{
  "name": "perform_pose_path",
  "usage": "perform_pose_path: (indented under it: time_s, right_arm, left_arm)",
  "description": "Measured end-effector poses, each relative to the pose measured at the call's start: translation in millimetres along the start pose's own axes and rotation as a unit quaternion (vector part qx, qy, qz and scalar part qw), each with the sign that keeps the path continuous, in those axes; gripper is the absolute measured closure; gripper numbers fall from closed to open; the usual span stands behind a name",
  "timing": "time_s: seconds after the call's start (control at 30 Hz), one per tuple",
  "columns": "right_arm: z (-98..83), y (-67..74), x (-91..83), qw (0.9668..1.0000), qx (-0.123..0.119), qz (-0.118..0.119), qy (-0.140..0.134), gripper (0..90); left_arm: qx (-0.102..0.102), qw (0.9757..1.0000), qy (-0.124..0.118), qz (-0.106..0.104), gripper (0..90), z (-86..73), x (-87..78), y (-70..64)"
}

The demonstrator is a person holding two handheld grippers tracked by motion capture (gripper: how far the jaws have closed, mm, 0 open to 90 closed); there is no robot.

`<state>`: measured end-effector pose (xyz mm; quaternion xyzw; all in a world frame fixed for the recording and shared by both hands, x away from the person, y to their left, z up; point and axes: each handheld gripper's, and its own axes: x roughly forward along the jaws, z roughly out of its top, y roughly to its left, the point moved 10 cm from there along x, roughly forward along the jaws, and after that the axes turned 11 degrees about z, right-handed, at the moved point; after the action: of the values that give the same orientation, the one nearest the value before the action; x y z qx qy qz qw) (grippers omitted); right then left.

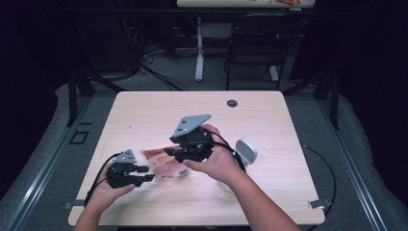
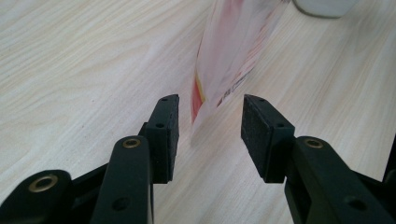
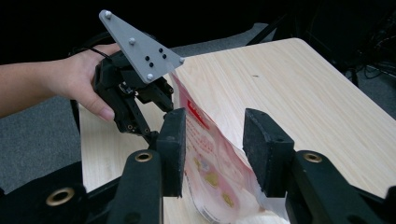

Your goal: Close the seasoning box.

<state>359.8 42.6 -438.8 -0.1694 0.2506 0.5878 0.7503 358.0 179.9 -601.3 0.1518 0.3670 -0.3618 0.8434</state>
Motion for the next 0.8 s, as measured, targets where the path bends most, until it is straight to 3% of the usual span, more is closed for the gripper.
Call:
perform_pose_path:
  time_s: [0.33,0.8]
  right_arm:
    - [-8.4,-12.4,-33.5,0.9992,0.02,-0.027,-0.022,59.1]
    - [-42.2,-40.5,-83.3,0.9928,0.068,-0.085,-0.051,63.7]
  left_arm:
    - [-0.003,1.0,0.006,0.003,56.2,-3.0,-0.9,0.8]
    - [-0.001,1.0,-0.003,0.005,57.7,-2.7,-2.9,0.1]
